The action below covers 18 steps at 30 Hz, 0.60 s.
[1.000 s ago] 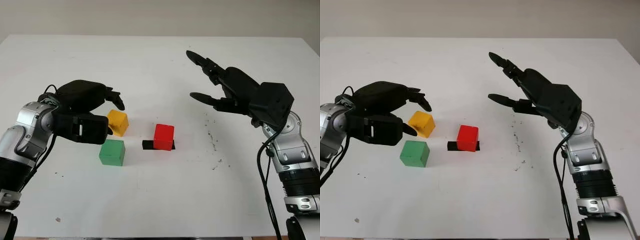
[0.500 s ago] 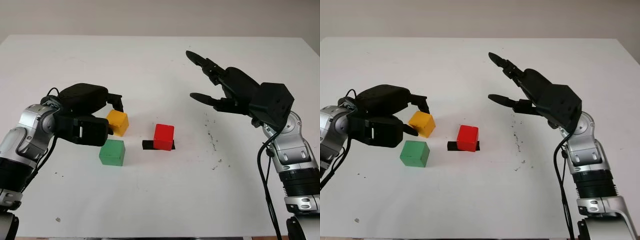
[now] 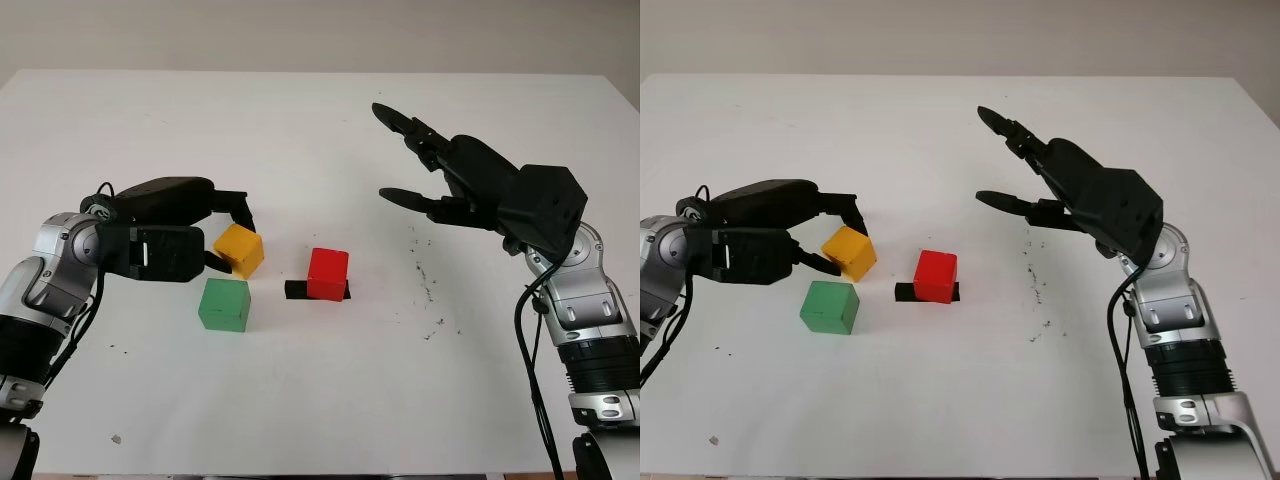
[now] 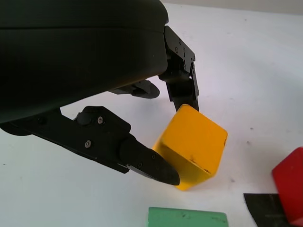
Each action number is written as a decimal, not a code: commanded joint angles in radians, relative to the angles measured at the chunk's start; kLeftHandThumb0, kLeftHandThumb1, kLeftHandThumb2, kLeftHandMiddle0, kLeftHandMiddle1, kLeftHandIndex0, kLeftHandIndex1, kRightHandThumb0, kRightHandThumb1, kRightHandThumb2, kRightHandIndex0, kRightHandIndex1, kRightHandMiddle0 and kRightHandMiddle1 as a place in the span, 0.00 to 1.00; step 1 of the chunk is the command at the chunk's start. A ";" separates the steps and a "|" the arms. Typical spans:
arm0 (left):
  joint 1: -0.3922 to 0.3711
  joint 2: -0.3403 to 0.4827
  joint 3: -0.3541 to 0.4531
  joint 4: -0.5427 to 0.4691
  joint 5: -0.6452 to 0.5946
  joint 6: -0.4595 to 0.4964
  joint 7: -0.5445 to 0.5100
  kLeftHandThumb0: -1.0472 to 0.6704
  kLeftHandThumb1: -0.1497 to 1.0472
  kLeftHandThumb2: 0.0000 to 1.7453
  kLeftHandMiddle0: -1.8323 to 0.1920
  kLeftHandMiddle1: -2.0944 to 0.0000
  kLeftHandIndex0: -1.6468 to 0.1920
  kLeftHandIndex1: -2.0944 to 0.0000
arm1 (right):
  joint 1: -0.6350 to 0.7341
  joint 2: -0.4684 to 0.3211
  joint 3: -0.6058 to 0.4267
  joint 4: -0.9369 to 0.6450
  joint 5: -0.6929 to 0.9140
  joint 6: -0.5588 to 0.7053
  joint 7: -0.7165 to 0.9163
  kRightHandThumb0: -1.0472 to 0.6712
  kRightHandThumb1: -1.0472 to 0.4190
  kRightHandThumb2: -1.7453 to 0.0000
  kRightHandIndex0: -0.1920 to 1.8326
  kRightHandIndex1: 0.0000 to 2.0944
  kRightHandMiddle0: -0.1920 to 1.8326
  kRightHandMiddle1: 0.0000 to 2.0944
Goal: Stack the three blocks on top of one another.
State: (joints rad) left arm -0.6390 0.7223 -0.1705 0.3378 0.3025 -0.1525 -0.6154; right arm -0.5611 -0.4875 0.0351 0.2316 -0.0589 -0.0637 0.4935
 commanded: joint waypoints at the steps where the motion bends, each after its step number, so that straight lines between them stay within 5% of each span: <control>1: -0.040 -0.010 0.043 -0.037 -0.043 0.056 -0.017 0.41 0.98 0.03 0.74 0.98 0.72 0.35 | -0.001 -0.005 -0.010 -0.003 0.004 0.001 -0.001 0.19 0.00 0.90 0.01 0.02 0.11 0.03; 18: -0.013 -0.173 0.180 -0.096 -0.309 0.160 0.046 0.37 0.99 0.03 0.75 0.98 0.74 0.25 | 0.007 0.001 -0.011 -0.011 0.023 0.015 -0.002 0.19 0.00 0.90 0.01 0.02 0.11 0.03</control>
State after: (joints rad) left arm -0.6650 0.5781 -0.0142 0.2651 0.0224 -0.0037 -0.5821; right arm -0.5590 -0.4872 0.0345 0.2316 -0.0397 -0.0491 0.4945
